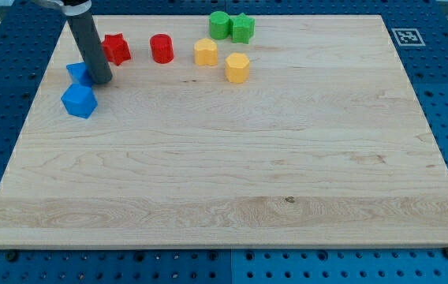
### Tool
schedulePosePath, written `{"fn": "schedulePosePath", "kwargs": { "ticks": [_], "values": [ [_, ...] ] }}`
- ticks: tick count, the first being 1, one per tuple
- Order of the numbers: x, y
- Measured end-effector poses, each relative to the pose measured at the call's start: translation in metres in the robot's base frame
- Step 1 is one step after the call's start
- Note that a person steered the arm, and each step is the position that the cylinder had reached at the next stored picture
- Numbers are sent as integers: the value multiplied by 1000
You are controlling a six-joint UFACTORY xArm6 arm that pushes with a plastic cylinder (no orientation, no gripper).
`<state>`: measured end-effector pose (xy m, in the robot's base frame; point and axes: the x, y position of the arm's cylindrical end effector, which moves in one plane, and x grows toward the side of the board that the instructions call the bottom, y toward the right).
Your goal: Move the yellow blocks to the center of the board
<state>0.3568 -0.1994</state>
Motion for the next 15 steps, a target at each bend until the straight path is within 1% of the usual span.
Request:
{"fn": "schedulePosePath", "kwargs": {
  "ticks": [2, 4, 6, 8, 11, 12, 13, 15],
  "values": [
    [0, 10],
    [-27, 3],
    [-38, -40],
    [-76, -42],
    [-80, -28],
    [-73, -28],
    [-60, -14],
    [-59, -3]
  ]
}}
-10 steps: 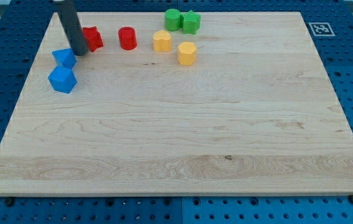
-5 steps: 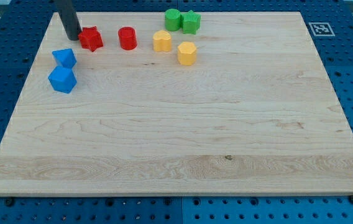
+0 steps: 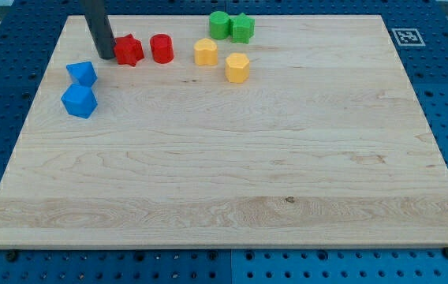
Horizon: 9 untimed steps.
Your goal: Move the yellow blocks to the center of the board
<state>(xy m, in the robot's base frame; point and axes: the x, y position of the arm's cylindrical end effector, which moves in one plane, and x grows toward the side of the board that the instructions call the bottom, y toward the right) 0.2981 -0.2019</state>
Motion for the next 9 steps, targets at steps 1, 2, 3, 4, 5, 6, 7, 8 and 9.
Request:
{"fn": "schedulePosePath", "kwargs": {
  "ticks": [1, 2, 3, 4, 5, 6, 7, 8, 9],
  "values": [
    [-1, 1],
    [-11, 11],
    [-19, 29],
    [-19, 50],
    [-19, 77],
    [-19, 105],
    [-19, 137],
    [-19, 170],
    [-14, 187]
  ]
}}
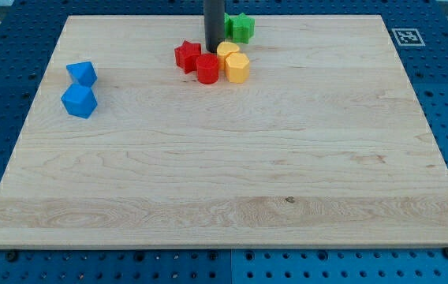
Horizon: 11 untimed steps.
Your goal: Move the yellow blocks to the center of the board
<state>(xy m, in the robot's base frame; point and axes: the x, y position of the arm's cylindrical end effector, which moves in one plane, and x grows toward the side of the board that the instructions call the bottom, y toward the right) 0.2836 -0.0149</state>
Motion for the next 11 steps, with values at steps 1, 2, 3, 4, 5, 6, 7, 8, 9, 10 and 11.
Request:
{"fn": "schedulePosePath", "kwargs": {
  "ticks": [1, 2, 3, 4, 5, 6, 7, 8, 9, 10, 11],
  "values": [
    [14, 3],
    [31, 3],
    [37, 5],
    [37, 4],
    [29, 9],
    [21, 12],
    [21, 17],
    [21, 33],
    [21, 40],
    [21, 44],
    [21, 44]
  ]
}}
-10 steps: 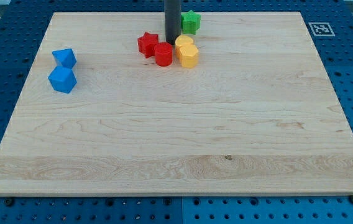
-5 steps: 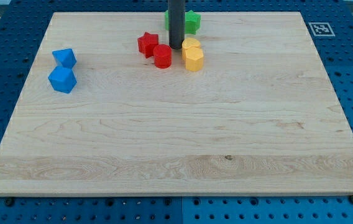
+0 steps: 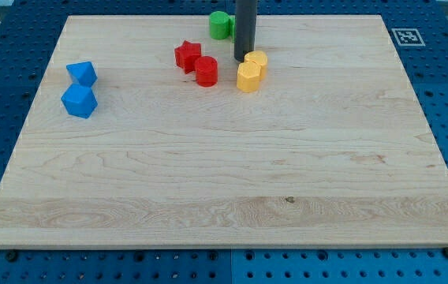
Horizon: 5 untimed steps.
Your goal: Move the yellow blocks to the center of the board
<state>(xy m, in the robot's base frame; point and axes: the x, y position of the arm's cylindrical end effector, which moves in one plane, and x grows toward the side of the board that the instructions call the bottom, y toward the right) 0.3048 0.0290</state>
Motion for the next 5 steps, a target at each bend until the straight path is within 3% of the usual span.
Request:
{"fn": "schedulePosePath", "kwargs": {
  "ticks": [5],
  "values": [
    [67, 16]
  ]
}}
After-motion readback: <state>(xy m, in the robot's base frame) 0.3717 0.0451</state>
